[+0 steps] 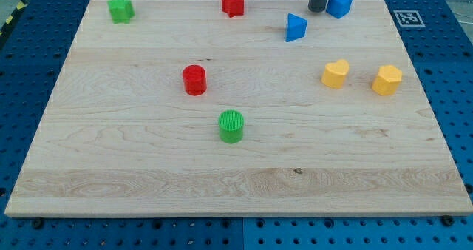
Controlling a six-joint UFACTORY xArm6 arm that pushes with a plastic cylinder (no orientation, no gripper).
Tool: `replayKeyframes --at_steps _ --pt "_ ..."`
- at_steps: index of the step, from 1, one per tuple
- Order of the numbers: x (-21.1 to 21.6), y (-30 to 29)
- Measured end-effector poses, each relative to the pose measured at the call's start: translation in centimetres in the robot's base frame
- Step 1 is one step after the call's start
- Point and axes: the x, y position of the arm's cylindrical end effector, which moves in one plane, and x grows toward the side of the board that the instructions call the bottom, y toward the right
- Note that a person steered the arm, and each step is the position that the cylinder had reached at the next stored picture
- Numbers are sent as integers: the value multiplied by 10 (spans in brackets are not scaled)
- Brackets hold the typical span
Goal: Push the blue cube to the top right corner of the board
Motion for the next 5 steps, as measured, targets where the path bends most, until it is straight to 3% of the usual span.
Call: replayKeyframes --at_steps 2,5 --pt "0 53" --pt "2 57"
